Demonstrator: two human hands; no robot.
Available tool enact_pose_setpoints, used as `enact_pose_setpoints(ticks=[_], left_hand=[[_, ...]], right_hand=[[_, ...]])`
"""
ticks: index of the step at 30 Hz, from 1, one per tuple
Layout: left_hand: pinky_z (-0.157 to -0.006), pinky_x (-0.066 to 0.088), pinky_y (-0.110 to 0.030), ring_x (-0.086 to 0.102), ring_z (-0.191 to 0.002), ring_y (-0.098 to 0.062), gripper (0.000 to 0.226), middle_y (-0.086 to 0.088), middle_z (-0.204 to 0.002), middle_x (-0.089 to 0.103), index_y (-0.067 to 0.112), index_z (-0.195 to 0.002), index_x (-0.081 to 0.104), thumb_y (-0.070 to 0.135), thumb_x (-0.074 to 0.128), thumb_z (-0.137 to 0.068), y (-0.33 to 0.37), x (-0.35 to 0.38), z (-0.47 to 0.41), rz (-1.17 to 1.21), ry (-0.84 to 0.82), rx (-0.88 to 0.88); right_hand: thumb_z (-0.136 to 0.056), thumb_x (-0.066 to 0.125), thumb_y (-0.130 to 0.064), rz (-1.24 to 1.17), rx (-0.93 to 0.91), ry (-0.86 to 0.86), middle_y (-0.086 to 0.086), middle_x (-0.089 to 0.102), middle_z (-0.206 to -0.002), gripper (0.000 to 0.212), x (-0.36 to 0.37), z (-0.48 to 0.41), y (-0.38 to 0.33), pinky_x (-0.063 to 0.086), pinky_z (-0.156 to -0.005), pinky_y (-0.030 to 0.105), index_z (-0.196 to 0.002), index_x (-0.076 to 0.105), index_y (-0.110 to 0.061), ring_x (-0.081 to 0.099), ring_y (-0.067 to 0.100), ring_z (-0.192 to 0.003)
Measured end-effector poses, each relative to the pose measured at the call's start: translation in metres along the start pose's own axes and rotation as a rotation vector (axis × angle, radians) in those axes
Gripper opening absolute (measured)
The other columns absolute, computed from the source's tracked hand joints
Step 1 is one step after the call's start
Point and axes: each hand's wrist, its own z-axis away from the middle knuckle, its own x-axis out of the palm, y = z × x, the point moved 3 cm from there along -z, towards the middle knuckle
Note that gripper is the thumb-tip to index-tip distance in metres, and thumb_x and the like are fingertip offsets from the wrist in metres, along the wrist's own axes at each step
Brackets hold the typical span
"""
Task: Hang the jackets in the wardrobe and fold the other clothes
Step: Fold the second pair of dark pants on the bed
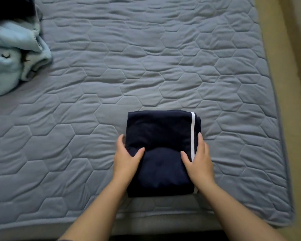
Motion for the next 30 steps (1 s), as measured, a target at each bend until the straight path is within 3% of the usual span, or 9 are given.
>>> enact_pose_setpoints(ticks=[3,8,11,17,22,30], left_hand=[[-0.07,0.047,-0.022,0.063,-0.087,-0.011,0.04,-0.004,-0.107,0.067,0.014,-0.106,0.054,0.027,0.077,-0.076,-0.017,-0.002,0.0,0.198,-0.156,-0.291],[-0.074,0.054,-0.029,0.07,-0.087,-0.019,0.032,-0.004,-0.094,0.074,0.013,-0.097,0.069,0.033,0.078,-0.074,-0.022,0.002,-0.003,0.383,-0.389,-0.486],[-0.066,0.054,-0.026,0.072,-0.08,-0.015,0.031,-0.002,-0.086,0.075,0.013,-0.094,0.07,0.035,0.078,-0.073,-0.02,0.005,-0.002,0.402,-0.471,-0.512],[-0.084,0.052,-0.033,0.07,-0.093,-0.022,0.04,-0.005,-0.097,0.074,0.011,-0.107,0.068,0.032,0.077,-0.074,-0.011,-0.014,0.02,0.439,-0.522,-0.521],[-0.077,0.052,-0.032,0.068,-0.093,-0.025,0.038,-0.01,-0.102,0.072,0.009,-0.116,0.062,0.021,0.07,-0.081,0.024,-0.055,0.058,0.555,-0.489,-0.615],[-0.07,0.049,-0.029,0.062,-0.08,-0.024,0.037,-0.012,-0.093,0.066,0.001,-0.118,0.058,0.022,0.063,-0.088,0.105,-0.128,0.141,0.587,-0.44,-0.738]], right_hand=[[-0.083,0.067,-0.032,-0.111,0.116,-0.035,0.005,0.045,-0.139,0.078,-0.004,0.002,0.005,0.042,-0.092,0.038,-0.147,0.023,-0.022,0.05,0.028,-0.119],[-0.082,0.068,-0.037,-0.293,0.334,-0.123,0.003,0.062,-0.112,0.048,-0.003,-0.003,0.009,0.044,-0.079,0.033,-0.118,0.042,-0.021,0.057,0.023,-0.094],[-0.085,0.068,-0.031,-0.458,0.382,-0.239,0.004,0.065,-0.11,0.036,-0.004,-0.006,0.009,0.048,-0.082,0.032,-0.113,0.053,-0.013,0.061,0.018,-0.095],[-0.083,0.066,-0.034,-0.789,0.707,-0.594,0.012,0.074,-0.096,0.032,-0.027,0.02,0.0,0.053,-0.072,0.033,-0.105,0.068,-0.011,0.072,0.027,-0.084],[-0.087,0.058,-0.03,-0.925,0.796,-0.584,0.015,0.074,-0.094,0.03,-0.064,0.054,-0.029,0.055,-0.062,0.03,-0.103,0.068,-0.007,0.073,0.027,-0.076],[-0.086,0.056,-0.029,-0.899,0.761,-0.622,0.014,0.074,-0.083,0.029,-0.153,0.108,-0.093,0.055,-0.053,0.027,-0.095,0.069,-0.005,0.071,0.026,-0.064]])
